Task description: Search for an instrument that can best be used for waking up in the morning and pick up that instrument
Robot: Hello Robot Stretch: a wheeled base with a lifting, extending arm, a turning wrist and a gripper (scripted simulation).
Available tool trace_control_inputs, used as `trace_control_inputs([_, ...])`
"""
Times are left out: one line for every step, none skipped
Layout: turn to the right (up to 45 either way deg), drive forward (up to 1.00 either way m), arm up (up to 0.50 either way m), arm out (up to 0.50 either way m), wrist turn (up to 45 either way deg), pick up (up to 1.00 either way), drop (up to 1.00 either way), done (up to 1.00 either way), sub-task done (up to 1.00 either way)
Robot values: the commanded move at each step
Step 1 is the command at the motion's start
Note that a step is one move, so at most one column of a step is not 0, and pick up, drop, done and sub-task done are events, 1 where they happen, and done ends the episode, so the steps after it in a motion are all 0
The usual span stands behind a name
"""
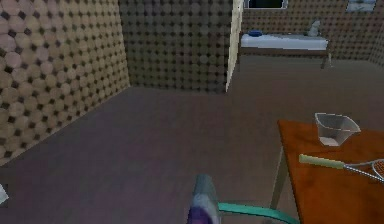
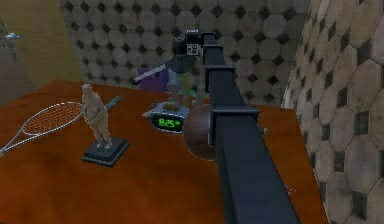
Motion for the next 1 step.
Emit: trace_control_inputs([0.0, 0.00, 0.00, 0.00, 45.0, 0.00, 0.00, 0.00, 0.00])
